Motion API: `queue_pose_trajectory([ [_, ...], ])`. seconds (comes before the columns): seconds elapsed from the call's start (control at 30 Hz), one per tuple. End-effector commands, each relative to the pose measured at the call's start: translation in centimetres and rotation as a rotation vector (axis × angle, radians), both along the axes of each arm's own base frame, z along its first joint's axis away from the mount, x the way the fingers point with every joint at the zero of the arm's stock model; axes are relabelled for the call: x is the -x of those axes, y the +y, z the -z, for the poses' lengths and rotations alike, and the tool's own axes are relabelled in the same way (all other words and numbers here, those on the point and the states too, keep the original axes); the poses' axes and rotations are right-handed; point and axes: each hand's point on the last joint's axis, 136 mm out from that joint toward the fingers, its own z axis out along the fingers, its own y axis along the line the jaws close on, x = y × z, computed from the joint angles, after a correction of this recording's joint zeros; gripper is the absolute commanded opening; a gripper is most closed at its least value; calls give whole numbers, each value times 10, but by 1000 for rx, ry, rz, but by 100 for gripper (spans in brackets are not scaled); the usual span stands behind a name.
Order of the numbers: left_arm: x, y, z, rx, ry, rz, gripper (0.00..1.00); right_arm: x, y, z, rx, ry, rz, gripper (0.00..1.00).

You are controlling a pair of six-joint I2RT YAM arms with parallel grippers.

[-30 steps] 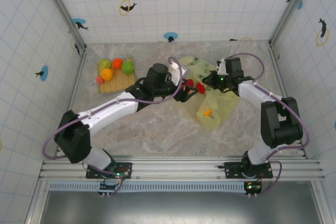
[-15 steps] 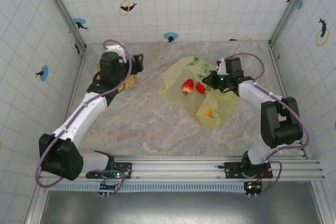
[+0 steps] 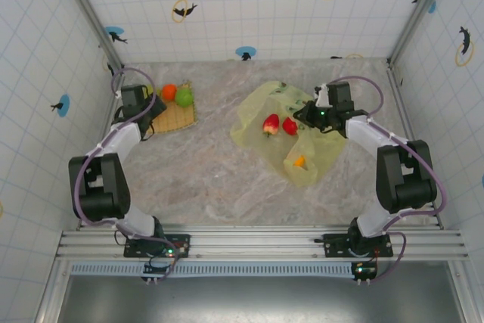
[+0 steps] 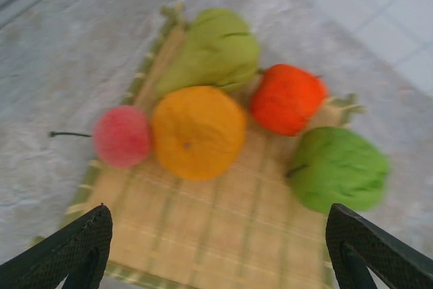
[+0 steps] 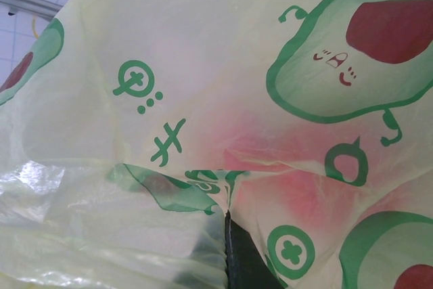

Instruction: Place the fruits into the plastic bag

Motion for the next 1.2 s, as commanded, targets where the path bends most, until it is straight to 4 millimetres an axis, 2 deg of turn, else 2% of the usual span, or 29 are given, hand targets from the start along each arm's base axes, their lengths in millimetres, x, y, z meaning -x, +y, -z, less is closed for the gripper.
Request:
queue_pose_trajectory([
  [0.0, -2, 28, 9, -100, 74, -76, 83, -2, -1, -1, -17, -24, -16, 0],
  [0.17, -1, 46, 28, -113, 136, -105, 77, -4, -3, 2, -31, -20, -15, 0],
  [0.47, -12, 54, 57, -85, 221, -72, 64, -4, -3, 3, -41, -16, -18, 0],
  [0.6, -18, 54, 66, -77, 238, -52, 62, -4, -3, 2, -40, -19, -17, 0],
  [0.9, -26, 53, 80, -64, 264, -23, 60, -6, -4, 3, -36, -15, -14, 0],
  [1.17, -30, 53, 85, -58, 271, -12, 57, -6, -4, 5, -35, -10, -14, 0],
])
